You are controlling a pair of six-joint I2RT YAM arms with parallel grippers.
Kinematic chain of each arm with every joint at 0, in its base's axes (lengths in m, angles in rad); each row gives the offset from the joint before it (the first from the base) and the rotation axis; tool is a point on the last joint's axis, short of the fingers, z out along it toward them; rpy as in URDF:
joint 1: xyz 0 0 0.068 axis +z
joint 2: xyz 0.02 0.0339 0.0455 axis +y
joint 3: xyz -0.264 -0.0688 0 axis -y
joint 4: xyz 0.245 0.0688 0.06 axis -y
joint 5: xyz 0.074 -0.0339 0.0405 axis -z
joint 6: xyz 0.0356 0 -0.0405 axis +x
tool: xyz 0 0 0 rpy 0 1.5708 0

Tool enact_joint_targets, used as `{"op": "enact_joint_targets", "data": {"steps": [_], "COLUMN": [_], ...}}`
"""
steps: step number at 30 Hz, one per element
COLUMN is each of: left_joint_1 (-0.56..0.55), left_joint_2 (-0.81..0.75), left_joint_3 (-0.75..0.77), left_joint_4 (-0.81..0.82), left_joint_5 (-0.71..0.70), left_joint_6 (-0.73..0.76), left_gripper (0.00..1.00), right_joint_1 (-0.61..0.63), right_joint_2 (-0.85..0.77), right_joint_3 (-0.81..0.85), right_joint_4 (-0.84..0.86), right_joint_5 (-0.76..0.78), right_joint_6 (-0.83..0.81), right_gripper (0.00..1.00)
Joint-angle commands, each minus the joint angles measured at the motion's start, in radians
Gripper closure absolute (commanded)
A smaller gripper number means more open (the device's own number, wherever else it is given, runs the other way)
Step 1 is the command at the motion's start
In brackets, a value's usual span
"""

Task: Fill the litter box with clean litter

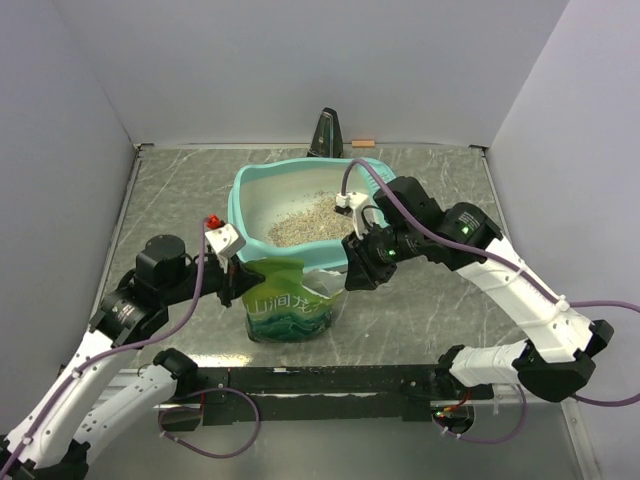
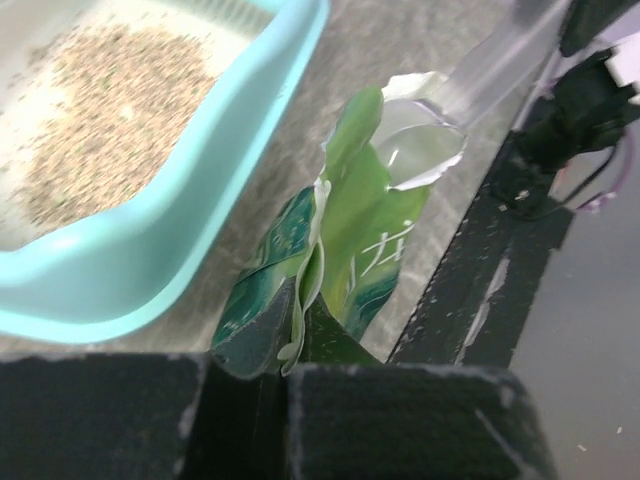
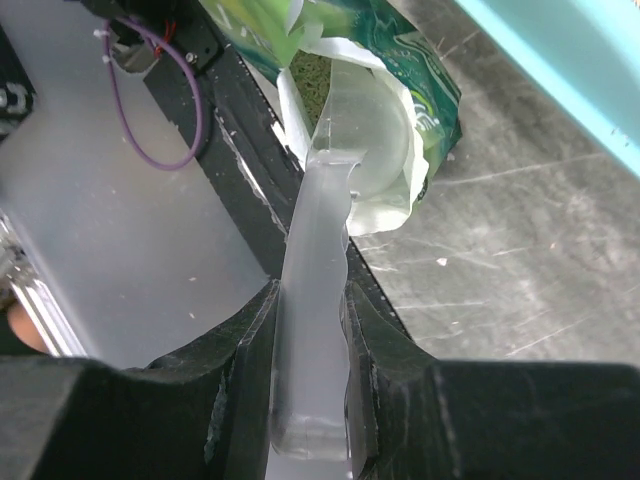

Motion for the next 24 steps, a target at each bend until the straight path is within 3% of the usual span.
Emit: {"op": "enact_joint_targets", "data": {"steps": [1, 8, 14, 24], "left_joint_1": [-0.014, -0.047, -0.187, -0.291], "left_joint_2": [-0.004, -0.024, -0.045, 0.022], "left_joint_3": [0.138, 0.140, 0.135, 0.069], "left_joint_4": [-0.060, -0.110, -0.151, -0.055], "left_joint_5": [-0.127, -0.129, -0.222, -0.263], "left_joint_6": [0.084, 0.104, 0.100, 0.066], "left_gripper": [0.99, 0.99, 0.99, 0.99], "right_joint_1": [-0.004, -0.065, -0.091, -0.091], "right_joint_2": [0.029, 0.064, 0.112, 0.147], "right_joint_3": [-0.006, -0.068, -0.088, -0.134], "right_joint_4": [-0.038, -0.081, -0.070, -0.065], "right_joint_5": [0.071, 0.105, 0.046, 0.061], "right_joint_6": [0.090, 0.136, 0.170, 0.196], "right_gripper": [1.00, 1.00, 1.00, 1.00]}}
